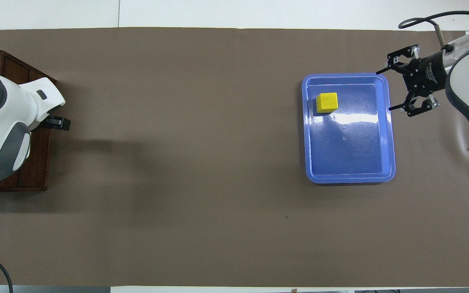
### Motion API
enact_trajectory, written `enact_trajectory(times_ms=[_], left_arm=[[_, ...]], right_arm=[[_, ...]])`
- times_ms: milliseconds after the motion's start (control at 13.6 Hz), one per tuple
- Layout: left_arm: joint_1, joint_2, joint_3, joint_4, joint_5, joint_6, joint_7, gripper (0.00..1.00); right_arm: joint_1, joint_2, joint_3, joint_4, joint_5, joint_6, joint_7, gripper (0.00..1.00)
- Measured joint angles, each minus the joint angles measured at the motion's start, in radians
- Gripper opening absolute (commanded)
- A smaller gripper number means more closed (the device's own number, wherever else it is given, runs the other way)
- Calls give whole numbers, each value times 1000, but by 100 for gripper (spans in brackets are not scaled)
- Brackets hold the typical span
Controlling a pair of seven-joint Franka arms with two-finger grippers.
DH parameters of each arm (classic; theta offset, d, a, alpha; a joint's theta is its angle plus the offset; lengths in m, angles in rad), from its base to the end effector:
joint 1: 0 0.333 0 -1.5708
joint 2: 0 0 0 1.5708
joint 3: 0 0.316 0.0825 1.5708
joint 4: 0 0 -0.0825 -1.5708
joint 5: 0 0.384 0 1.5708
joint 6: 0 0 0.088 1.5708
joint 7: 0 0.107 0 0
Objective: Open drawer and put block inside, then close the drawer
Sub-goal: 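Pull the drawer open with the left gripper while the right gripper reaches the cube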
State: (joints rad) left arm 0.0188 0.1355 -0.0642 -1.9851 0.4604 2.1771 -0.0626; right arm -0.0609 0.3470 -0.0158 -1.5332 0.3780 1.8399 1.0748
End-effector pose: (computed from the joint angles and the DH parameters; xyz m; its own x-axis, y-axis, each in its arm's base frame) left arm 0.5911 -0.0091 0.4062 0.9702 -0.2401 0.0315 -0.2118 -0.9046 -0.3699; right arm 0.6616 -0.0200 0.4585 0.3074 -0.8917 -0.3322 -0.9516 -0.2854 -0.1143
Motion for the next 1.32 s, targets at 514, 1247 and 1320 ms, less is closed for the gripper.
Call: enact_trajectory(times_ms=[514, 1247, 1320], left_arm=[[0, 40, -2, -6, 20, 45, -12, 100], [-126, 40, -13, 2, -51, 50, -201, 100], [-137, 40, -13, 2, -56, 49, -216, 100]], right_arm=[[-12, 159, -8, -33, 222, 104, 15, 98], [-6, 187, -2, -109, 281, 203, 14, 98], [-6, 192, -1, -111, 282, 207, 14, 98]])
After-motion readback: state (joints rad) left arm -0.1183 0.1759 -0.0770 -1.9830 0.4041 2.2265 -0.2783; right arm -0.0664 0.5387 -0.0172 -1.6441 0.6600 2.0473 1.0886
